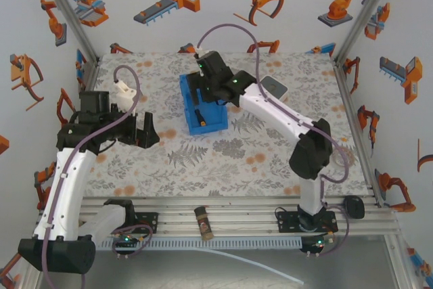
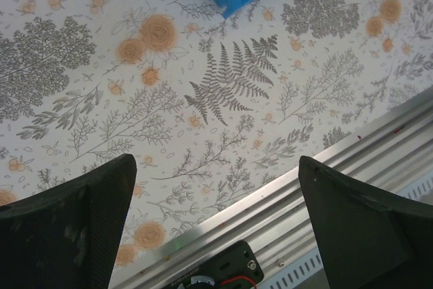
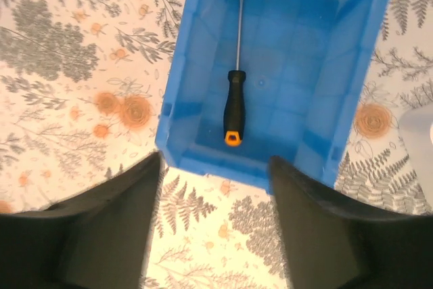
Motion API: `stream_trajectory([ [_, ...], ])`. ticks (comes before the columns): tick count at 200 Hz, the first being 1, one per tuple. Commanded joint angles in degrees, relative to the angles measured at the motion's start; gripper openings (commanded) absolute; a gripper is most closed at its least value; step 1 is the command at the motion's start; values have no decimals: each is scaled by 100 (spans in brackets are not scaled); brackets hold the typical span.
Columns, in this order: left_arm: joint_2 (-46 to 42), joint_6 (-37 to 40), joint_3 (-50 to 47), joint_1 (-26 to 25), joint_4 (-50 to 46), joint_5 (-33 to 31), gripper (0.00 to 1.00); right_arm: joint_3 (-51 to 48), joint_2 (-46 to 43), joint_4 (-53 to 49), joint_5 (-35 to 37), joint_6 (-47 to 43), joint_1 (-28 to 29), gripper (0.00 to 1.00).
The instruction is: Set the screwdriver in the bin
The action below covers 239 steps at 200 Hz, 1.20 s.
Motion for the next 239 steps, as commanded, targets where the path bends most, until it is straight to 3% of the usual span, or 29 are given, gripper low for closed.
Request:
stream_trajectory([
  [1, -71, -288, -88, -19, 410, -281, 97, -658, -644, 308, 125, -47, -32, 86],
  [47, 142, -376, -329, -23, 783, -336, 97, -2561, -2118, 900, 885, -20, -31, 99],
  [88, 466, -494, -875, -23, 1760, -1236, 97, -4478, -3571, 1827, 1551, 616, -25, 99],
  [109, 530, -594, -1194, -23, 2346, -1733, 97, -5173, -4289, 2084, 2142, 491, -20, 99],
  [143, 384, -574, -1818, -15, 3345, -1871, 97, -5952, -4988, 2245, 3073, -40, -182, 99],
  [185, 373, -615, -2842, 58, 5012, -2171, 97, -7094, -5651, 2805, 3653, -254, -1487, 99],
  [211, 618, -642, -3411, 271, 6274, -2158, 97, -8225, -6118, 4159, 3224, -783, -2637, 99],
  [239, 984, -901, -3805, 647, 7480, -2078, 97, -9029, -5827, 5615, 2807, -1063, -3547, 99],
])
